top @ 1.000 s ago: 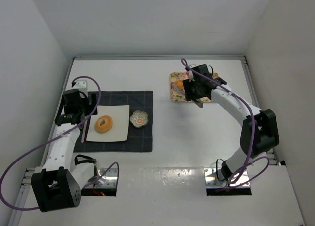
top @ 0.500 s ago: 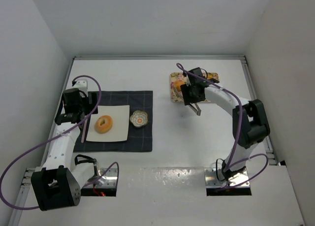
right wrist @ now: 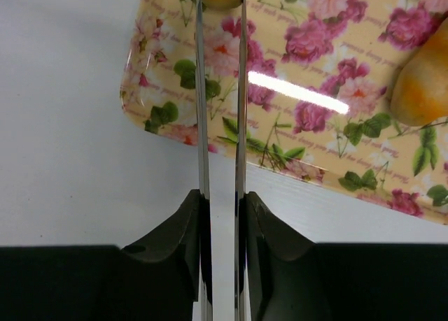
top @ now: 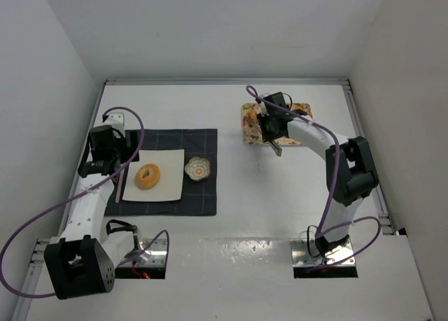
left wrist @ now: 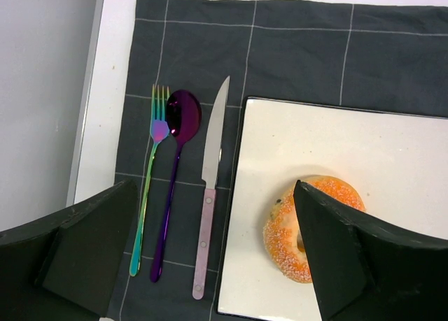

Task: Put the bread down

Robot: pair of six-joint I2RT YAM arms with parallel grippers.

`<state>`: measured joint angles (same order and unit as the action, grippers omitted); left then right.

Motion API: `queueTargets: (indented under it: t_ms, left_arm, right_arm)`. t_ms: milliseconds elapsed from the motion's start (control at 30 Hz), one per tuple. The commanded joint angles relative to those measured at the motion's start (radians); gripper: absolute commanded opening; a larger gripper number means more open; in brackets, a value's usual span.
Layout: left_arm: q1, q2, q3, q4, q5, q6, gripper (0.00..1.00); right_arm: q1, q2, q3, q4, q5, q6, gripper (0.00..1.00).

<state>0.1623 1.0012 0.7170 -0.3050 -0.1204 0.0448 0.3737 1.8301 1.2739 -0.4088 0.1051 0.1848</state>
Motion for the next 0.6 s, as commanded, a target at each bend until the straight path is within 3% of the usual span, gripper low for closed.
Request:
queueTargets:
  t_ms: [0,133,267,333,367,567]
  left_arm:
    - [-0.007,-0.019,0.013,0.029,-0.028,0.007,1.0]
    - [-0.007,-0.019,0.002,0.009,-0.08,-0.014,1.0]
    - [-0.007,-0.019,-0.021,0.009,-0.153,-0.052,1.0]
    - [-0.007,-0.019,-0.03,0.009,-0.176,-0.063,1.0]
    - [-0.007,-0.019,-0.03,0.009,-0.176,-0.063,1.0]
    - [-0.007,-0.029,-0.03,0.009,-0.176,-0.054,1.0]
  right_arm:
    - [0.03,-0.115,-0.005,0.099,0.039,-0.064,0.2]
    - [0.111,-0.225,-0.004,0.125,0.099,-0.14,0.2]
    - [0.287,-0.273,-0.002,0.16,-0.072,-0.157,0.2]
    - [0.35,-0.24,0.004,0.168,-0.138,-0.153,0.2]
    - [0.373,-0.227,0.01,0.168,-0.245,-0.154,0.2]
    - [0.493,-0.04,0.111,0.099,-0.326,-0.174,0.22]
